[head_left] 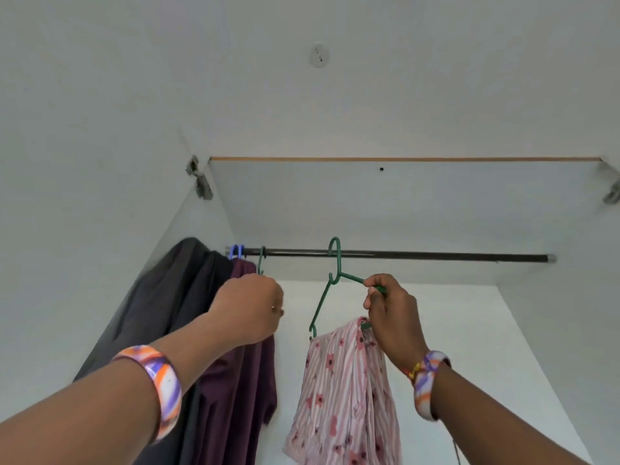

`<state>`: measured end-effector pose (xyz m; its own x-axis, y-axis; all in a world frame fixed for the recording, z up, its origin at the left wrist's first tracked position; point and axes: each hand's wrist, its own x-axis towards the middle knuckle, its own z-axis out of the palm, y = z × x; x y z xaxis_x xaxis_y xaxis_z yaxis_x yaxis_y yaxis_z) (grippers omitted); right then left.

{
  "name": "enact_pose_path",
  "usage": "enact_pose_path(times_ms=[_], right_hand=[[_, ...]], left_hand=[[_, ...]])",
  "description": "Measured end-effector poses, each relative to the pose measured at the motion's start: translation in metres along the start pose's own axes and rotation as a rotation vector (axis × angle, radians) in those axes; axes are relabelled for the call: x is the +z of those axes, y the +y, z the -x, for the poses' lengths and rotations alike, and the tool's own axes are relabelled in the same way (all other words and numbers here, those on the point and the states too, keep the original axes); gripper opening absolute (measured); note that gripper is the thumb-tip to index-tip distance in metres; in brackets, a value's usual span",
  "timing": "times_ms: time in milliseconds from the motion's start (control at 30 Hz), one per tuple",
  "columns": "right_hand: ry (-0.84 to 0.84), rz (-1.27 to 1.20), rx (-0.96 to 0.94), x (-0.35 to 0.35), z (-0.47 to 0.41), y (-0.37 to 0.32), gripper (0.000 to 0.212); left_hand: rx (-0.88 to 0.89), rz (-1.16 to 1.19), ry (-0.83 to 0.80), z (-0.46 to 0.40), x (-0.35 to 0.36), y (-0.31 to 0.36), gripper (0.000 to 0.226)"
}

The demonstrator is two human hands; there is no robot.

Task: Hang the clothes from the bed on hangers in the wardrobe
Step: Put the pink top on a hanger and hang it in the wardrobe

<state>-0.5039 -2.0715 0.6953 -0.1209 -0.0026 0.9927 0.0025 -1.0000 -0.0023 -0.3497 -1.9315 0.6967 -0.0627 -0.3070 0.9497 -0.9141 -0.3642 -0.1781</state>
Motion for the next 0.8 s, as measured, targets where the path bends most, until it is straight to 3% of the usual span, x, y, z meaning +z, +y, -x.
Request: enact_pose_path(times_ms=[300,533,800], right_hand=[[0.014,0.145,0.000,0.082,-0.125,0.064,0.024],[-0.028,0.152,0.017,0.117,-0.159,0.090,0.021],[-0.085,0.109,0.128,0.133,-0.169,0.123,0.021]], left_hand=[[0.113,-0.093,0.114,-0.104,0.035,-0.055,0.020],[0.212,-0.046,0.300,-0.129,0.048,-0.056,0.026],[0.186,-0.056,0.316,-0.136,0.063,-0.072,0.024]])
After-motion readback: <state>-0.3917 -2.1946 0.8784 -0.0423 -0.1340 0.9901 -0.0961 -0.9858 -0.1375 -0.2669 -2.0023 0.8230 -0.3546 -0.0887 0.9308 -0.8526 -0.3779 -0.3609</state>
